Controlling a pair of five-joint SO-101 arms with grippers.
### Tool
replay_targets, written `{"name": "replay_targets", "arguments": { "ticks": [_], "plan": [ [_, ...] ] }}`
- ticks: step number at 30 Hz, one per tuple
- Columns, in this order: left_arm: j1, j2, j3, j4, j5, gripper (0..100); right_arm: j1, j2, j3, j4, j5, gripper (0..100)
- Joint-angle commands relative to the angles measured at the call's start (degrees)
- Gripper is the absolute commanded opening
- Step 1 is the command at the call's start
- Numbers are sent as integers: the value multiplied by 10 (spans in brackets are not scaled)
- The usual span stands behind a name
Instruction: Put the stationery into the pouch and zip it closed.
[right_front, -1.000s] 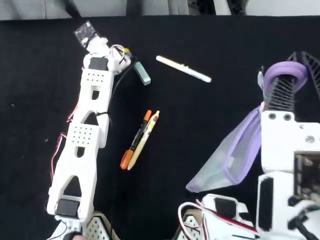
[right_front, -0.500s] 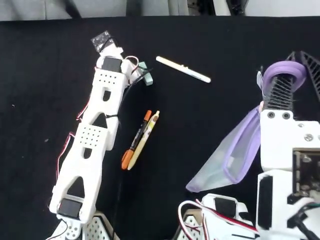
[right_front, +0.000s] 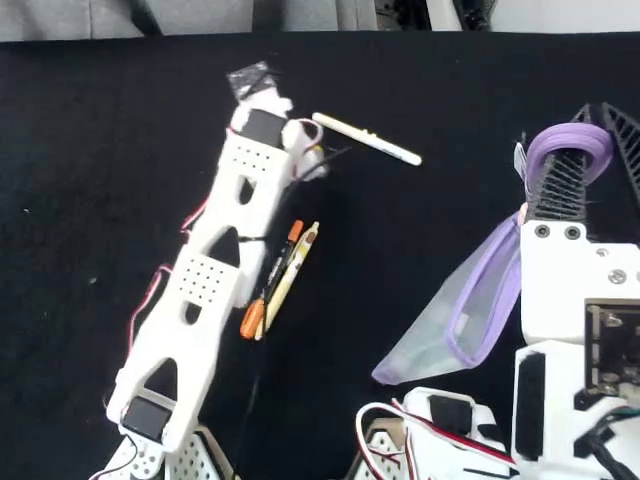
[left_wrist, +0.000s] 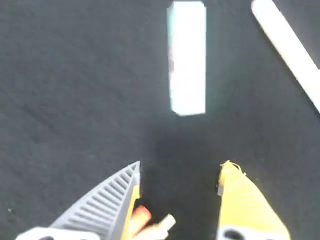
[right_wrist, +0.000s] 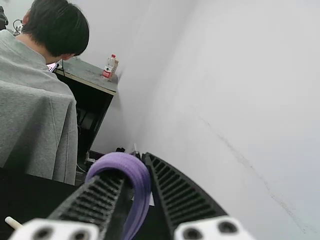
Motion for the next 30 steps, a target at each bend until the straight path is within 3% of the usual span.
{"name": "replay_targets", "arguments": {
  "ticks": [1,4,9,15,24,30],
  "plan": [
    [24,-40,-22,7,-31,252,9,-3,-15,-4,-6,11],
    [36,-47,4,8,-84,214,9,-3,-15,0,-6,11],
    [78,-47,70,8,-225,22,9,-3,-15,2,-6,11],
    [102,-118,232,9,-246,43,9,-3,-15,3,-6,11],
    [130,-395,555,6,-252,45,7,-2,-15,3,-6,11],
    [182,-510,694,-2,-345,45,7,-2,-15,3,-6,11]
  ]
}}
